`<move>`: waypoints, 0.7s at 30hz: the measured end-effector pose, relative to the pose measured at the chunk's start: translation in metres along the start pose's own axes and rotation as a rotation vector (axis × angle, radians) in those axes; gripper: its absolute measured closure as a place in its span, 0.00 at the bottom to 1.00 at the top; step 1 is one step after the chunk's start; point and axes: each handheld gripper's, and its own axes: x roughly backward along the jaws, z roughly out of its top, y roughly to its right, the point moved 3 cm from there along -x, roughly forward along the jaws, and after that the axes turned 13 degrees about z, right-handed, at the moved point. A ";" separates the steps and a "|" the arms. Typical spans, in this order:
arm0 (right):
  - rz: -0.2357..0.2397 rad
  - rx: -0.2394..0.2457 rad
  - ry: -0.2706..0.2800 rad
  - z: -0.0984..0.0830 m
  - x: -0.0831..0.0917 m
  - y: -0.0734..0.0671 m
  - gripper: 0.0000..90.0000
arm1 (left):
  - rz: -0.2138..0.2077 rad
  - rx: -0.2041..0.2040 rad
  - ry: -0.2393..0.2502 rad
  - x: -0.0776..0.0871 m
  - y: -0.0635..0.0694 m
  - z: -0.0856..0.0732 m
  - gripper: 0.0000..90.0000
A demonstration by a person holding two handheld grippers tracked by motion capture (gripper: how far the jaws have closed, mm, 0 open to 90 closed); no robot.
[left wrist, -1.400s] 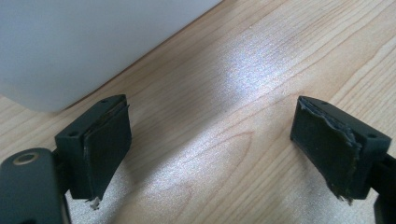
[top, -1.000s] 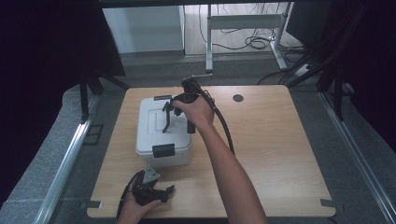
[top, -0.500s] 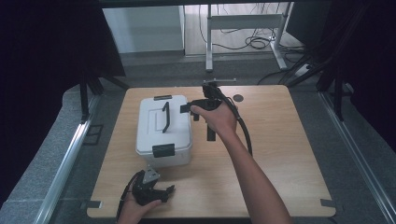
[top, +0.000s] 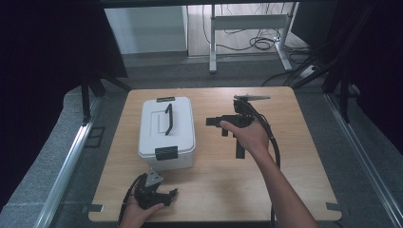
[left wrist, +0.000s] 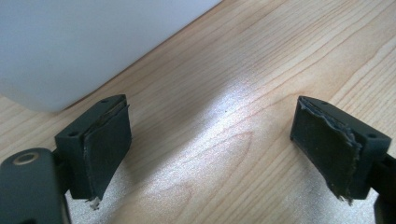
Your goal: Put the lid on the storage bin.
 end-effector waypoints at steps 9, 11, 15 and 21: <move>0.001 -0.014 0.034 -0.019 0.023 0.022 0.50 | 0.001 0.003 0.002 0.000 0.000 0.000 0.14; -0.003 -0.018 0.029 -0.028 0.030 0.030 0.50 | 0.001 0.004 0.002 0.000 0.000 0.000 0.14; 0.005 -0.020 0.030 -0.038 0.036 0.038 0.49 | 0.001 0.004 0.002 0.000 0.000 0.000 0.14; 0.020 -0.035 0.061 -0.060 0.048 0.056 0.48 | 0.001 0.003 0.002 0.000 0.000 0.000 0.14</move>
